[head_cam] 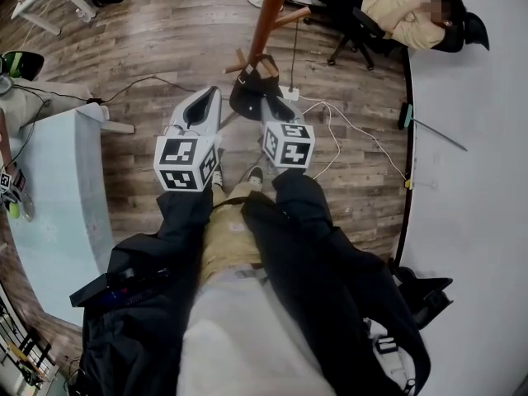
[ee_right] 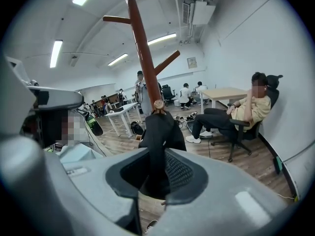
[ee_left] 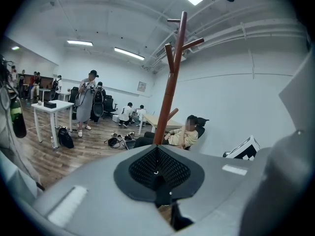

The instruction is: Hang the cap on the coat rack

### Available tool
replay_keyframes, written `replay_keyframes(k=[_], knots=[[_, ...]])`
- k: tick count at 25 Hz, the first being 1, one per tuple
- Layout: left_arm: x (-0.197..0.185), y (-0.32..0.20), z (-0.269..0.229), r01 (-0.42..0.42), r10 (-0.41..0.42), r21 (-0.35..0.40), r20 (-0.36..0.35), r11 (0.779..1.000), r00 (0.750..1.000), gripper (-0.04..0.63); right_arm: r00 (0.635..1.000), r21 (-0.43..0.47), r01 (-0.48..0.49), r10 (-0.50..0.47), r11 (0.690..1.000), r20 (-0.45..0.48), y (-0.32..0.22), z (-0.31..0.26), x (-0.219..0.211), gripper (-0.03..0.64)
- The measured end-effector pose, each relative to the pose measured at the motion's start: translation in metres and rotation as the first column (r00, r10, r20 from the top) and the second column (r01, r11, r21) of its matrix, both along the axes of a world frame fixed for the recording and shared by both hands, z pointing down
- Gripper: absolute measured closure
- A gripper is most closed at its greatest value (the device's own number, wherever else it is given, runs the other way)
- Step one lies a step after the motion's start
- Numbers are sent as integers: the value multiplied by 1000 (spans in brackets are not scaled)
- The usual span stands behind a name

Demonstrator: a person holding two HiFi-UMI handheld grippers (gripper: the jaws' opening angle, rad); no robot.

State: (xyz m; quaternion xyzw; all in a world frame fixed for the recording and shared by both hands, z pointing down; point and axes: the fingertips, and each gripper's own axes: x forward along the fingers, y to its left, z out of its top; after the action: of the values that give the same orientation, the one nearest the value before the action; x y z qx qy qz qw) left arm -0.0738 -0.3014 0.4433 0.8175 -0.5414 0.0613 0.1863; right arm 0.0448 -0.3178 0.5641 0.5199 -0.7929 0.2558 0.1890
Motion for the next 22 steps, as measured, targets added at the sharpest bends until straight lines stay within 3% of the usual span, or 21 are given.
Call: replay_keyframes(k=[13, 22], knots=[[16, -8, -13, -37, 37, 31, -8, 999, 999, 595, 999, 160, 12, -18, 987, 36, 5, -73, 1, 526], [38, -20, -50, -81, 79, 117, 23, 990, 997, 595, 998, 354, 48, -63, 934, 30, 1, -155, -8, 565]])
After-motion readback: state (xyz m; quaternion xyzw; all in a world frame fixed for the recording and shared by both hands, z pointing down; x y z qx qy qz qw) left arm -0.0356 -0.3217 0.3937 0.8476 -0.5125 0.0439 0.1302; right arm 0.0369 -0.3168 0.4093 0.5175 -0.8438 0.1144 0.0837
